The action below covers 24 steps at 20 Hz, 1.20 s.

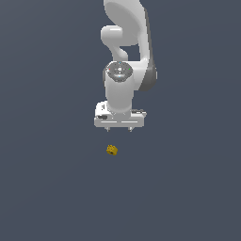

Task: Pick up the object and move it to a goal position.

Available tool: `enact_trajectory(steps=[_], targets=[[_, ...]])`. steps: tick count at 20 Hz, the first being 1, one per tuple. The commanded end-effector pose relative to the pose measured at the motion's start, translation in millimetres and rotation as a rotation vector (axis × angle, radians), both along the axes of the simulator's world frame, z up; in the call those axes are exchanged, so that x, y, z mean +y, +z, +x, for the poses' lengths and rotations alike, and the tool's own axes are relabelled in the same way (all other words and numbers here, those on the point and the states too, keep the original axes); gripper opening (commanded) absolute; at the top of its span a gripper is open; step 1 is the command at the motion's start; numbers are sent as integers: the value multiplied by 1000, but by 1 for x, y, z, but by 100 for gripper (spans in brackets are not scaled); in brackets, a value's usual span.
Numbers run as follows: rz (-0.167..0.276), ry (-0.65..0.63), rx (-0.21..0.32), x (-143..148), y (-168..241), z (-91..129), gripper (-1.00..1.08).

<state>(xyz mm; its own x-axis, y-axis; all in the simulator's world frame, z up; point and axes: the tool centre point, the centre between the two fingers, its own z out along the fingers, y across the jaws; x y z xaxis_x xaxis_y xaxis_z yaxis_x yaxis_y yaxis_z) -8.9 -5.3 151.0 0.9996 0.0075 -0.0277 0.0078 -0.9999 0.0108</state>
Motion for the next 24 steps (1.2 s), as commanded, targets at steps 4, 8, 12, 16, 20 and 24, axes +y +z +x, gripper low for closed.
enact_trajectory(steps=[4,8,12,16,20,24], targets=[[3,10,-2,5,3,1,100],[13,48,-9,22,12,5,100],[16,62,-11,27,14,6,100],[15,55,-11,26,14,5,100],[15,68,-11,26,13,6,100],[15,101,-11,24,11,7,100]])
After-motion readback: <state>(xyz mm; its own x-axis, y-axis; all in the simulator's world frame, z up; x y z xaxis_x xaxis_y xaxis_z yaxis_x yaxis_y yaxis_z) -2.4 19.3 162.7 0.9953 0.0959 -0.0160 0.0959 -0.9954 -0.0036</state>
